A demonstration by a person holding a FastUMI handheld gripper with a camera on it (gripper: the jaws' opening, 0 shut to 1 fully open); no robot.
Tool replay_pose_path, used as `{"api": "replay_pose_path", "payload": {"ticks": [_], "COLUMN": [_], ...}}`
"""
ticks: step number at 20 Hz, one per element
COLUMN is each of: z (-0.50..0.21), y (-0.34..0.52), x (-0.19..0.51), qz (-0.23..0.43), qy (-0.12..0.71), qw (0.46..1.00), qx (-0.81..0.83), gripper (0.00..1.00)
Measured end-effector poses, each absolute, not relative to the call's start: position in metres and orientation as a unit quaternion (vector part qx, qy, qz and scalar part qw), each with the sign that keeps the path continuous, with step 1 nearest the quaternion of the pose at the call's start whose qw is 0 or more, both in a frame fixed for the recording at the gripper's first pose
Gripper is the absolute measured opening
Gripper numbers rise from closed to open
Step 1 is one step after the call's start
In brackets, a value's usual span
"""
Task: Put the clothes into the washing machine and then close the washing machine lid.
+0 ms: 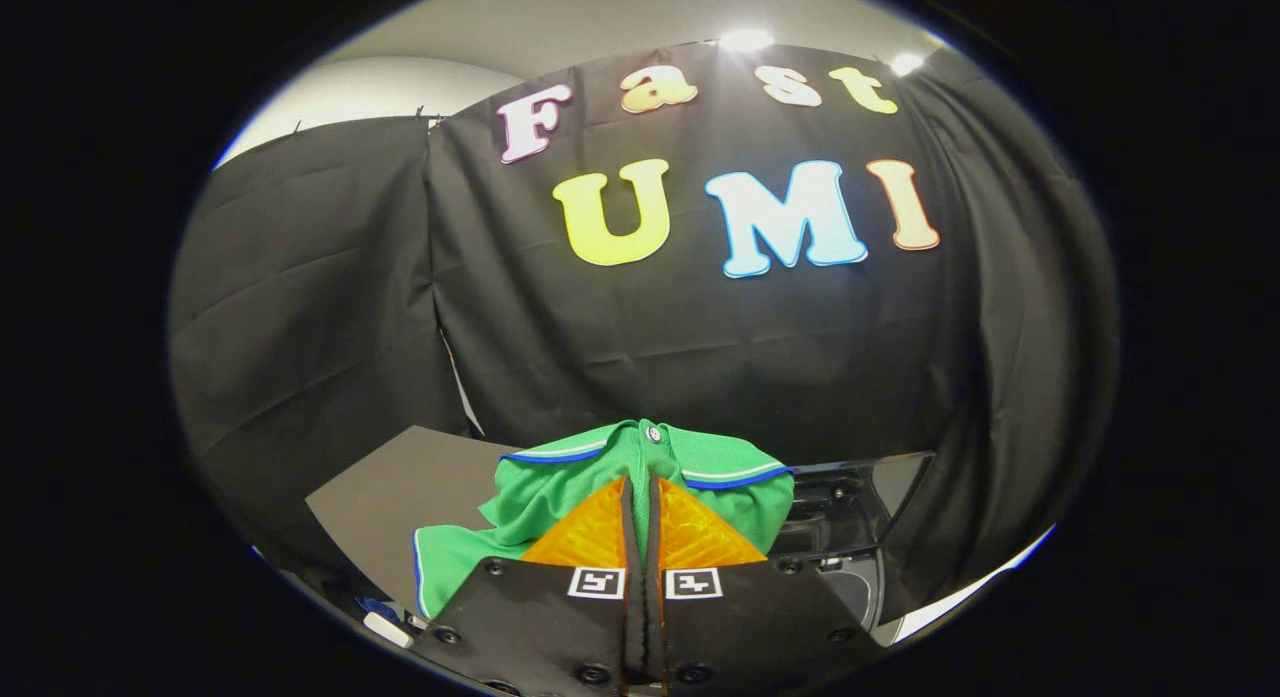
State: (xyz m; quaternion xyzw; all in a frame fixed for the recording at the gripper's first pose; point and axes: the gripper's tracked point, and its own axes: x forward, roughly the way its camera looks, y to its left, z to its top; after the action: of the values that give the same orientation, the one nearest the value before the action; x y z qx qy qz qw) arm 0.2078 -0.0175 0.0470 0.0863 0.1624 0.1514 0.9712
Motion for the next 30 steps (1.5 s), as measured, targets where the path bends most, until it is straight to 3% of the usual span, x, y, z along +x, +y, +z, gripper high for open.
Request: {"api": "replay_pose_path", "payload": {"ticks": [12, 30], "z": [-0.009, -0.133], "y": [-0.057, -0.052], "x": [0.201, 0.203], "qz": [0.128, 0.114], "qy": [0.203, 0.272], "qw": [0.966, 0.953], "qx": [0.093, 0.071], "gripper": [0.01, 0.01]}}
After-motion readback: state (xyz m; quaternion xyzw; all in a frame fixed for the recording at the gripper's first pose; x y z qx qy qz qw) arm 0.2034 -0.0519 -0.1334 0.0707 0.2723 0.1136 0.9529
